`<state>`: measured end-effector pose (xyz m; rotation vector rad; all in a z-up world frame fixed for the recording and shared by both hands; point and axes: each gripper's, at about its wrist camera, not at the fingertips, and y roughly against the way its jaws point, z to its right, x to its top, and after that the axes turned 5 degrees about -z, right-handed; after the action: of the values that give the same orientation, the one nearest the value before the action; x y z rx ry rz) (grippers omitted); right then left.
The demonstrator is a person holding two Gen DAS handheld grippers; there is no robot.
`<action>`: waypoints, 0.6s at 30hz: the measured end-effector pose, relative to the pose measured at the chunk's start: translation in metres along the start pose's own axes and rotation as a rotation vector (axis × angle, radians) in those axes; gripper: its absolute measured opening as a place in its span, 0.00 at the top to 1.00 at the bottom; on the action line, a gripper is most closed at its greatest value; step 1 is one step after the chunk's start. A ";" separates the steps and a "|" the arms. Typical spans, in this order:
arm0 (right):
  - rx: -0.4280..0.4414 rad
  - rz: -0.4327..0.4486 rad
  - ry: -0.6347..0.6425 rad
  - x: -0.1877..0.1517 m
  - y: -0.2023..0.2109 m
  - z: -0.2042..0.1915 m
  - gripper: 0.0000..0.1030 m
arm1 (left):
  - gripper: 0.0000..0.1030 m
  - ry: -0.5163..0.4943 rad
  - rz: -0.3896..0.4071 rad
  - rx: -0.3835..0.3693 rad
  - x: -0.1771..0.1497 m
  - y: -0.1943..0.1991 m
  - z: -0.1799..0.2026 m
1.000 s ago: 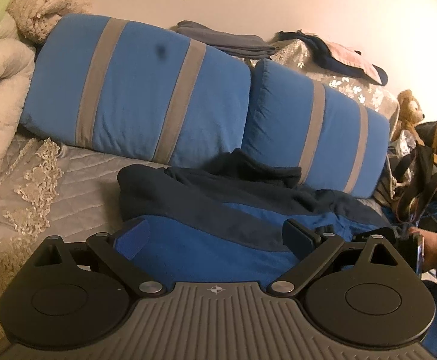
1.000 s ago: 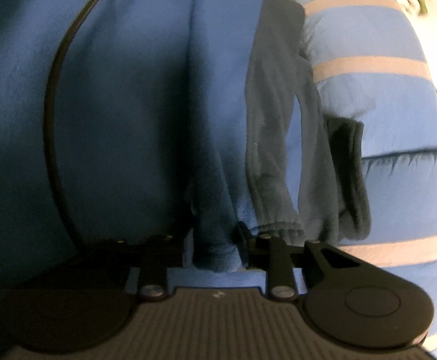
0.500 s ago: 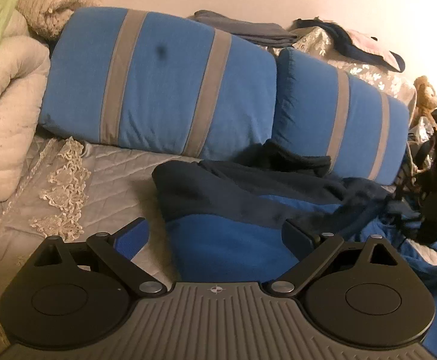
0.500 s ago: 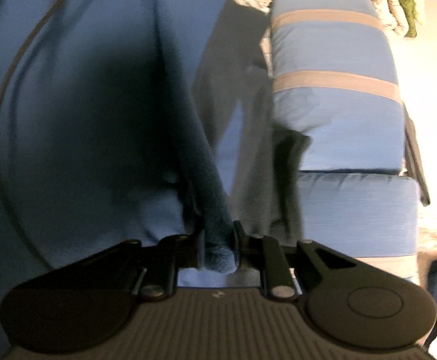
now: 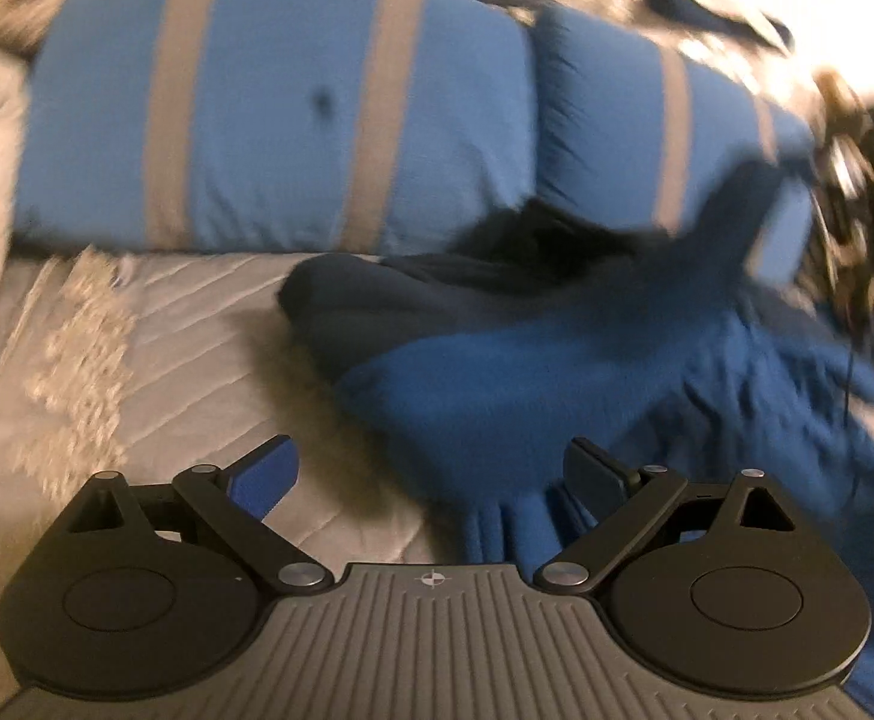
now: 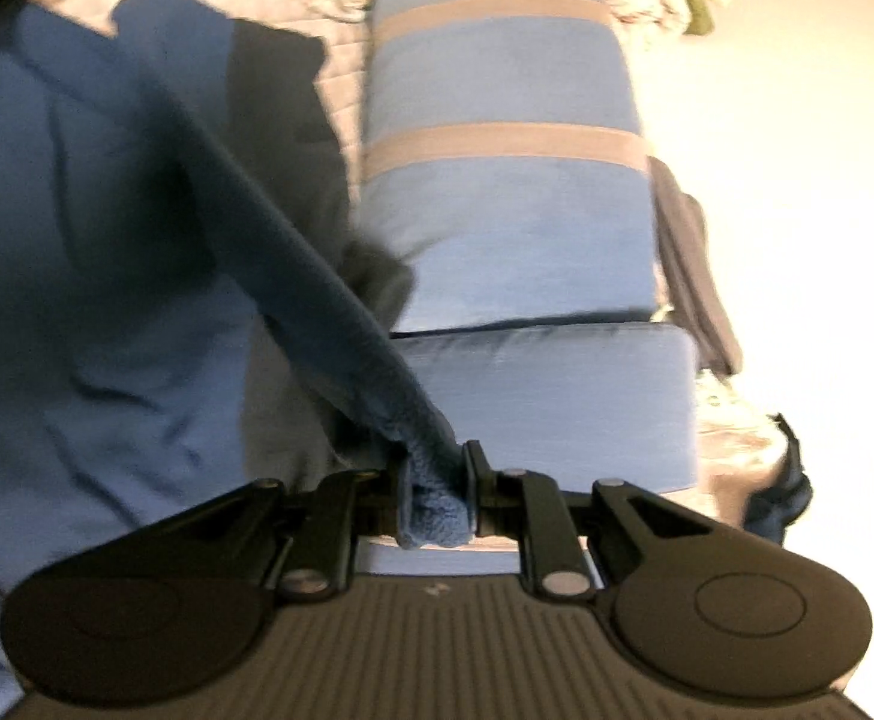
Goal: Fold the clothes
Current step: 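Grasp a blue sleeve cuff with the right tool and lift it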
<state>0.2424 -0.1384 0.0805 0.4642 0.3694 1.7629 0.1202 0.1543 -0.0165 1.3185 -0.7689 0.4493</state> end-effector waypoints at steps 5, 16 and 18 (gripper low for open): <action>-0.070 -0.003 -0.014 0.011 -0.003 0.040 0.84 | 0.06 -0.184 -0.017 0.042 0.000 -0.011 0.031; -0.201 -0.045 -0.035 0.016 0.013 0.103 0.84 | 0.06 -0.365 -0.064 0.105 0.008 -0.054 0.060; -0.212 -0.048 -0.036 0.014 0.014 0.108 0.84 | 0.06 -0.393 -0.072 0.121 0.008 -0.064 0.062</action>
<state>0.2811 -0.1280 0.1824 0.3329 0.1643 1.7223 0.1545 0.0791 -0.0510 1.5667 -1.0271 0.1808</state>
